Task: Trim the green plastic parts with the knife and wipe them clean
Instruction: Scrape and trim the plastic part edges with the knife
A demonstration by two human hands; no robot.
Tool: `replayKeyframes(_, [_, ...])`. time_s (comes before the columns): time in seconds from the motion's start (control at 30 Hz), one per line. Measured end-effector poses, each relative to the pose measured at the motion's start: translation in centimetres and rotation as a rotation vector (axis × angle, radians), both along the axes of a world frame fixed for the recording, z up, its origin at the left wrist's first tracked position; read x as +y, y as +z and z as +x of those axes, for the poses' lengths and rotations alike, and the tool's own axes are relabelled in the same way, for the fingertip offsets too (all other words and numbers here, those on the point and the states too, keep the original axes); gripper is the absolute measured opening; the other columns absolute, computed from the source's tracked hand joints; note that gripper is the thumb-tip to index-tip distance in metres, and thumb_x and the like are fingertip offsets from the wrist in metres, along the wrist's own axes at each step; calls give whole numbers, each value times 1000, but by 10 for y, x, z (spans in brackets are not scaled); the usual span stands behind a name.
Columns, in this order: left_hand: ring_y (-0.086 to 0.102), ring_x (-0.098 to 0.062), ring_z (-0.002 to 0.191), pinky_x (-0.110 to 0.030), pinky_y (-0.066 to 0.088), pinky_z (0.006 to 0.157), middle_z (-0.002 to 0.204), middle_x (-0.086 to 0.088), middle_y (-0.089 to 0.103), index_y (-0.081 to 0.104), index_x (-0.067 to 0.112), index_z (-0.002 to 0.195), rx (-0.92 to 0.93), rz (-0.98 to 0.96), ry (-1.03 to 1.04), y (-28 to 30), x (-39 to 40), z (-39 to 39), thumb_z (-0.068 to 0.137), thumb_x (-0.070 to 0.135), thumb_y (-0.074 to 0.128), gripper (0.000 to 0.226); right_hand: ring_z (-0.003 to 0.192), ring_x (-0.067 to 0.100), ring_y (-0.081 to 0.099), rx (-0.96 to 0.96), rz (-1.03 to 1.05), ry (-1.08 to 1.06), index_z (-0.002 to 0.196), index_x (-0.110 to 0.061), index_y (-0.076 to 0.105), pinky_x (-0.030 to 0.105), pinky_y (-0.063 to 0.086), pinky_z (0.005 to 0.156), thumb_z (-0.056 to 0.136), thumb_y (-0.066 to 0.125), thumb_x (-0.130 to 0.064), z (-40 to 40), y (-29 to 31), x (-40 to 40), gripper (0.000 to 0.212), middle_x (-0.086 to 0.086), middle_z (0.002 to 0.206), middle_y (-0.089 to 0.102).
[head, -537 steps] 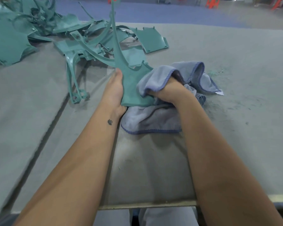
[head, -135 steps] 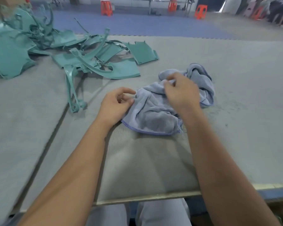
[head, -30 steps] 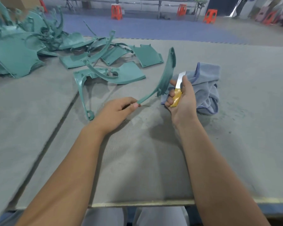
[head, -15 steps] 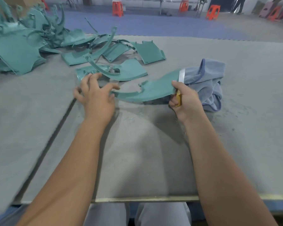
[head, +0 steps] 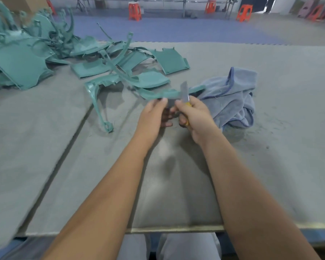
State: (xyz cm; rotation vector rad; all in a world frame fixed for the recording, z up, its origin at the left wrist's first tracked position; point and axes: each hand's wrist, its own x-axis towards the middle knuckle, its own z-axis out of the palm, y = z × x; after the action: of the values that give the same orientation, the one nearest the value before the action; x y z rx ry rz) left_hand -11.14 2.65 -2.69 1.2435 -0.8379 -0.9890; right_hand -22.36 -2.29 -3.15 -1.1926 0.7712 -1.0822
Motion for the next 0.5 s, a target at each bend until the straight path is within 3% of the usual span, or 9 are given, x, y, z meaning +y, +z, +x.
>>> replayKeyframes(0.07, [68, -15, 59, -28, 57, 54, 65, -3, 71, 63, 15, 92, 123, 65, 52, 2, -6, 7, 101, 43, 43, 34, 39, 6, 34, 139, -106, 17, 81, -9, 54, 17, 27, 39, 93, 57, -4, 3, -1, 3, 13, 9, 67, 58])
replayKeyframes(0.17, [73, -24, 64, -29, 57, 51, 71, -14, 73, 63, 10, 95, 266, 107, 72, 4, -13, 18, 101, 48, 43, 43, 44, 7, 33, 290, -219, -5, 79, -4, 52, 16, 29, 43, 91, 59, -6, 7, -1, 7, 14, 18, 71, 51])
replayKeyframes(0.27, [72, -25, 59, -29, 57, 49, 76, -21, 70, 56, -2, 111, 354, 124, 114, 6, -17, 20, 103, 23, 45, 28, 40, 9, 33, 221, -151, -15, 69, -7, 54, 19, 28, 41, 93, 54, -10, 6, 2, 7, 24, 18, 66, 55])
replayKeyframes(0.33, [69, -23, 52, -26, 55, 47, 78, -20, 66, 51, -3, 107, 358, 115, 154, 5, -16, 19, 99, 4, 42, 14, 39, 8, 34, 148, -39, -52, 69, -10, 58, 19, 27, 40, 97, 49, -19, 4, 6, 4, 30, 5, 58, 57])
replayKeyframes(0.43, [69, -23, 53, -25, 55, 49, 81, -19, 66, 51, 2, 93, 436, 59, 169, 5, -11, 20, 96, -2, 41, 11, 41, 7, 33, 74, 114, -119, 73, -11, 63, 17, 26, 41, 101, 40, -31, -1, 10, -5, 41, -7, 49, 52])
replayKeyframes(0.5, [70, -24, 56, -24, 56, 51, 88, -20, 67, 53, 0, 94, 594, -10, 157, 6, -8, 27, 97, -2, 42, 12, 45, 7, 33, 47, 124, -127, 74, -13, 65, 17, 27, 43, 100, 40, -35, -4, 9, -7, 42, -9, 51, 49])
